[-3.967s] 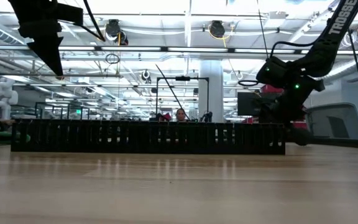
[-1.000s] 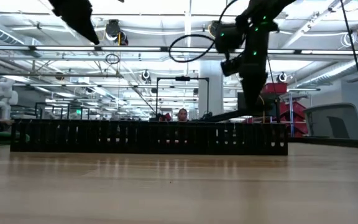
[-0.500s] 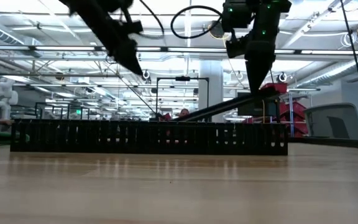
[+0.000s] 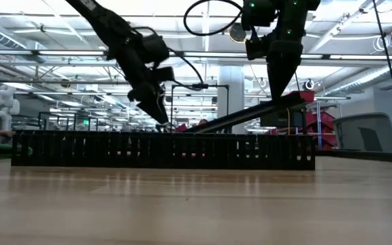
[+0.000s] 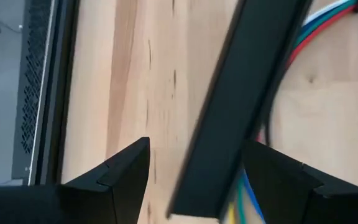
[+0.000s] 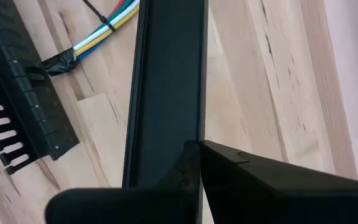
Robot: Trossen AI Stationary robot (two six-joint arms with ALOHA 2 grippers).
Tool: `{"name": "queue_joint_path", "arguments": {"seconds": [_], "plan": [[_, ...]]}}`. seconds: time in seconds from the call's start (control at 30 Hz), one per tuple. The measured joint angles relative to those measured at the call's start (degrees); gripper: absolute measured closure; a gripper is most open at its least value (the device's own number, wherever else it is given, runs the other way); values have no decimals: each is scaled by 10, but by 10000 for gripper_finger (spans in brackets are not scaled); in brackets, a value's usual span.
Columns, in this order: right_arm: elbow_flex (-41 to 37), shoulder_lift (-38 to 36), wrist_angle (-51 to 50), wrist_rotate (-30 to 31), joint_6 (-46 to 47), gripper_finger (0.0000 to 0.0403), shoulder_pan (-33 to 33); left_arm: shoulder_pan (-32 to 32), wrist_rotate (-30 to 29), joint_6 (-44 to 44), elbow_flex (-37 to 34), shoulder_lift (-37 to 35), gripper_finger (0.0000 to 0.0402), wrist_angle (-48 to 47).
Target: Ziptie cables
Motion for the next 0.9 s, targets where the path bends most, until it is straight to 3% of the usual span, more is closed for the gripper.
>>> {"name": "queue_joint_path", "arguments": {"seconds": [0.47,0.67,0.9], "plan": [[1,0,10,0,-11,402,0,48,114,64,188,191,151,-165],[21,0,12,8,-25,403,-2,49,157,92,238,230,151,-219],[43,0,12,30,-41,402,-13,49,162,89,242,234,169,-295]]}}
